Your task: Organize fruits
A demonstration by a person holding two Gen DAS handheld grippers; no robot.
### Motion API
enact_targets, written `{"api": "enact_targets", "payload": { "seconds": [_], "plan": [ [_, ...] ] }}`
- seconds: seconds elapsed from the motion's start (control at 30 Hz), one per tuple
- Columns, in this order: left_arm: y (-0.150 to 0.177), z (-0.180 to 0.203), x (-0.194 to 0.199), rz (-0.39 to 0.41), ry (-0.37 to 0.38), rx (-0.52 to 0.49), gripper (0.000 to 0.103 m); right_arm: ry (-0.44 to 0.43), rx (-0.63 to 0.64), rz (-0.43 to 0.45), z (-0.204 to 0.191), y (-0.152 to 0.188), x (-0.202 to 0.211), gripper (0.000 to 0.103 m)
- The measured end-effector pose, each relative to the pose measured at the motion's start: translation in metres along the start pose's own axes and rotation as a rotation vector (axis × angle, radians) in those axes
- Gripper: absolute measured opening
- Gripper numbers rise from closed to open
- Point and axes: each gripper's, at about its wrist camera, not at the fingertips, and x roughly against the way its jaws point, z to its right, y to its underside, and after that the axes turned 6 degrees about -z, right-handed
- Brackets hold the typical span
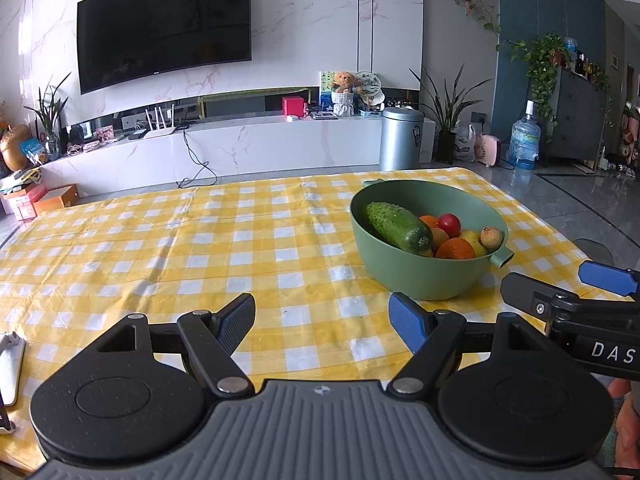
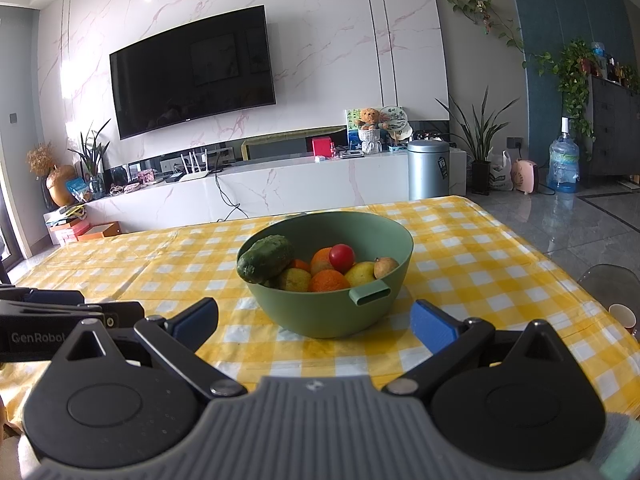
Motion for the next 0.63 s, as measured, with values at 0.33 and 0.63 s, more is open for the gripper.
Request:
{"api": "enact_targets", "payload": {
  "seconds": [0.33,0.63],
  "plan": [
    [0.0018,-0.0044,0.0005,0.0,0.004,0.016,0.089,0.002,0.003,0.0,0.001,0.001,0.0005,0.099],
    [0.0013,-0.007,0.0022,0.013,-0.009,0.024,0.089,0.004,0.007,-0.001,0.0017,0.0017,0.0014,0.099]
  ]
}}
